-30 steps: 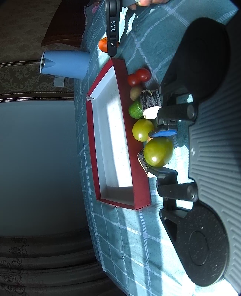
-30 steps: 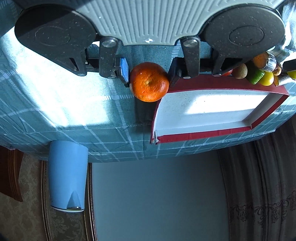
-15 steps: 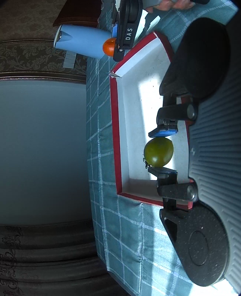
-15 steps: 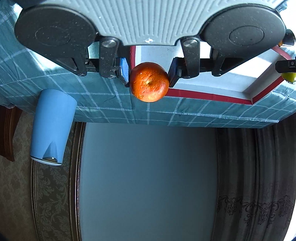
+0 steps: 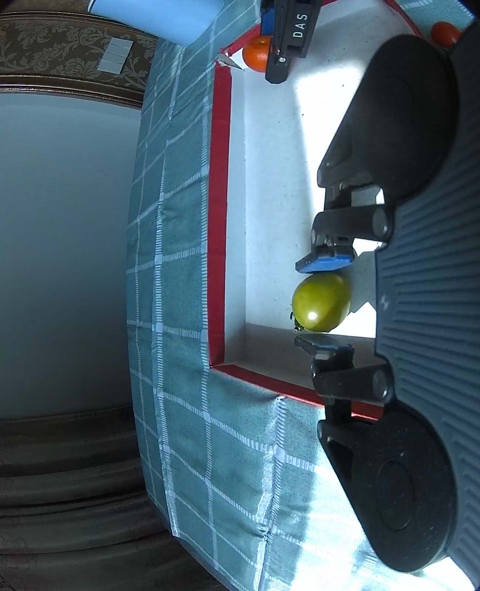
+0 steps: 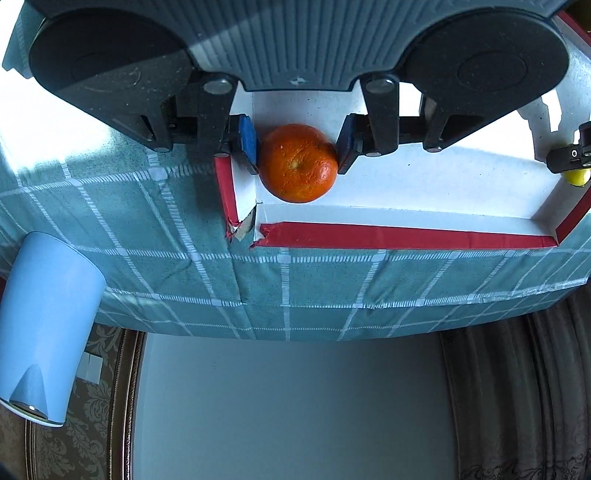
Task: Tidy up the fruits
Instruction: 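Carry both fruits into the red box and open both tools, then grasp bark log piece with left tool while right tool approaches cherry tomato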
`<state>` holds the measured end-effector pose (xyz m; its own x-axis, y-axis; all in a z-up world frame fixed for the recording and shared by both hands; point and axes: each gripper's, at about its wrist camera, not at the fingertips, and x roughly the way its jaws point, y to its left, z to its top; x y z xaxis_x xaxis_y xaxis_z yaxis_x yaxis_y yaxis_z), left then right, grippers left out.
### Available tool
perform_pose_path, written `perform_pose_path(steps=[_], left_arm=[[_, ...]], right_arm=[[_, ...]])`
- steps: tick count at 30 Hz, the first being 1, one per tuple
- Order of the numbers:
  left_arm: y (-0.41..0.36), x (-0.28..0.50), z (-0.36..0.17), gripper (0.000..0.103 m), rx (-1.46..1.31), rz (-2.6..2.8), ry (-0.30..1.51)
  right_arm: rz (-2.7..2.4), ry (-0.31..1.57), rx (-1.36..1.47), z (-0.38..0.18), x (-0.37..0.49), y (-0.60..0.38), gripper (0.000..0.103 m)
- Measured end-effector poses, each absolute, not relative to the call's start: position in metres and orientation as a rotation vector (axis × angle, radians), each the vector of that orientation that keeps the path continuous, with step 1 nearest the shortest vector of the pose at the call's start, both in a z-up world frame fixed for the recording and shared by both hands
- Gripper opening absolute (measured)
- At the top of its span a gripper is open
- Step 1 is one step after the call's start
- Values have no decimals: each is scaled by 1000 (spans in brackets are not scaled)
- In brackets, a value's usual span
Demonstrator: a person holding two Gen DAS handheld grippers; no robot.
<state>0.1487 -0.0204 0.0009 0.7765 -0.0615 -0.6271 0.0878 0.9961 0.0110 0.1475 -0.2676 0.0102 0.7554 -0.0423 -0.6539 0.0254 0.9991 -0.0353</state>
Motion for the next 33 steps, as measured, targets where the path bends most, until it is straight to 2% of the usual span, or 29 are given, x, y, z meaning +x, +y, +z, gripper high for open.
perform_pose_path(steps=[2, 6, 7, 9, 11, 12, 13, 16, 21, 26, 33], left_arm=[[-19, 146, 2, 60, 32, -77, 659], [-14, 136, 9, 63, 3, -79, 603], [-11, 132, 10, 63, -9, -81, 595], [-7, 123, 11, 70, -27, -78, 569], [-3, 112, 13, 72, -36, -89, 549], [-1, 105, 15, 79, -41, -82, 540], [2, 97, 16, 81, -48, -72, 525], [10, 71, 17, 82, -37, -80, 489], [26, 30, 9, 89, -14, -98, 491], [32, -1, 0, 89, 36, -91, 481], [31, -3, -2, 89, 41, -189, 516]], right_arm=[[-35, 711, -32, 10, 146, -266, 44], [-7, 665, 17, 14, 139, -272, 62], [-4, 646, 30, 16, 137, -273, 64], [-13, 614, 41, 19, 130, -274, 65], [-23, 565, 34, 22, 118, -275, 65], [-24, 543, 32, 23, 112, -275, 65], [-30, 520, 29, 25, 106, -275, 65], [-56, 449, 47, 32, 86, -280, 65], [-50, 444, 152, 38, 65, -293, 66], [-63, 449, 181, 37, 47, -298, 66], [-64, 482, 150, 27, 33, -292, 68]])
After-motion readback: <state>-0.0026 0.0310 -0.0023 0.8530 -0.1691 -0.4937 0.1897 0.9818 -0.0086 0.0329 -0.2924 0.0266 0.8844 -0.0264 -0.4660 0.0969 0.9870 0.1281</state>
